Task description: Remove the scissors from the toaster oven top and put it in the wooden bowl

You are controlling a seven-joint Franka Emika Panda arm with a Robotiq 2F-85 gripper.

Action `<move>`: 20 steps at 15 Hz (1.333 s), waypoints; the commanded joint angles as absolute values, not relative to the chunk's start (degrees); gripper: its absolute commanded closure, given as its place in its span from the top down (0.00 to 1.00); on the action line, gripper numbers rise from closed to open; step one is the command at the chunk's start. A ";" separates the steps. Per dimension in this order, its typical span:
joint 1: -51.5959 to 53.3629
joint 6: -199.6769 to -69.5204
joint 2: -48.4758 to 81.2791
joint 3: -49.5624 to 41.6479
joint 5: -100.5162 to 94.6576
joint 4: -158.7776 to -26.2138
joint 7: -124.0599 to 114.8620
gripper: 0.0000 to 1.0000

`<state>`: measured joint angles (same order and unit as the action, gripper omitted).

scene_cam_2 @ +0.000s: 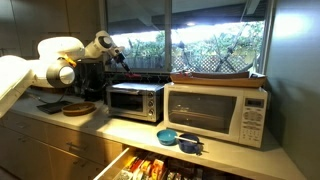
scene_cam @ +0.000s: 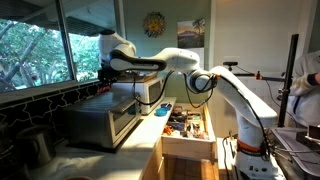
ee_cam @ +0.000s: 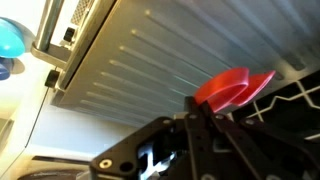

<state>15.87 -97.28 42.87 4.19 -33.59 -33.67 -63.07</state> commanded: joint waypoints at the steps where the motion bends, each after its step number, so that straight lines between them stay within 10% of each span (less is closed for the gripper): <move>1: 18.04 -96.86 39.43 6.61 -32.57 -33.69 -59.81 0.01; 20: 35.42 -78.19 37.64 15.74 -20.14 -30.28 -70.83 0.01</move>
<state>38.32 -79.04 35.67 12.78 -26.68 -32.20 -70.87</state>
